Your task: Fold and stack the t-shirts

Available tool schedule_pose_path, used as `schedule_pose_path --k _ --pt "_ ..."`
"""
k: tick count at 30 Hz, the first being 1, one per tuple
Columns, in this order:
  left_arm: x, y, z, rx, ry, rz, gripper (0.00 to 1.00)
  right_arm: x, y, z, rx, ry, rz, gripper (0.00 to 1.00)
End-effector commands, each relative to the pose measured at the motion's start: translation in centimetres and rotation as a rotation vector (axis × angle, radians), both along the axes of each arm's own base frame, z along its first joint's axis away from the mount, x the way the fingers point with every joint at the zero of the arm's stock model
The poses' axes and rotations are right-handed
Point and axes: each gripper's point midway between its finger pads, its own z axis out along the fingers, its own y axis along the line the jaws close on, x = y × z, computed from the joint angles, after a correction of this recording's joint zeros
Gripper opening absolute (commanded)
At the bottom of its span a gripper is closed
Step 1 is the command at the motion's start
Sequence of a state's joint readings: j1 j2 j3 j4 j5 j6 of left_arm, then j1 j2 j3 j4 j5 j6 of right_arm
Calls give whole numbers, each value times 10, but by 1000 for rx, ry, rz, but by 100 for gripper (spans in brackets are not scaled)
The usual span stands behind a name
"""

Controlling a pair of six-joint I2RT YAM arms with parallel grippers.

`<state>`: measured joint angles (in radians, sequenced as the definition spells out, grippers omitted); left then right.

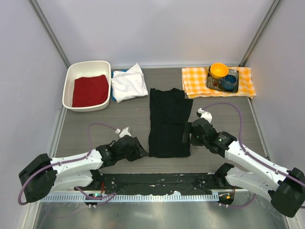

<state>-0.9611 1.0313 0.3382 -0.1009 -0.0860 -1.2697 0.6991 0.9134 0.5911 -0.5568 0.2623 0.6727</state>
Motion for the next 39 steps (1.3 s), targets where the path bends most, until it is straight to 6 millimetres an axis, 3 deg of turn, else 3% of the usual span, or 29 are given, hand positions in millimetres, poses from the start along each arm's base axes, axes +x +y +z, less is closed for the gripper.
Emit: schedule_pose_path --k 1,9,15,25,39 --pt "5 -11 3 -47 -20 16 41 -5 -1 2 31 -4 -13 92" --pt "10 -21 21 -125 -79 22 40 -8 -1 2 48 -5 -16 91" --pt "13 -15 35 -138 -113 46 40 -7 2 1 55 -4 -11 91" --pt "9 -21 18 -123 -73 25 39 -10 3 -3 64 8 -7 90" --pt "9 -37 13 -159 -76 -2 36 -14 2 -11 69 25 -8 89"
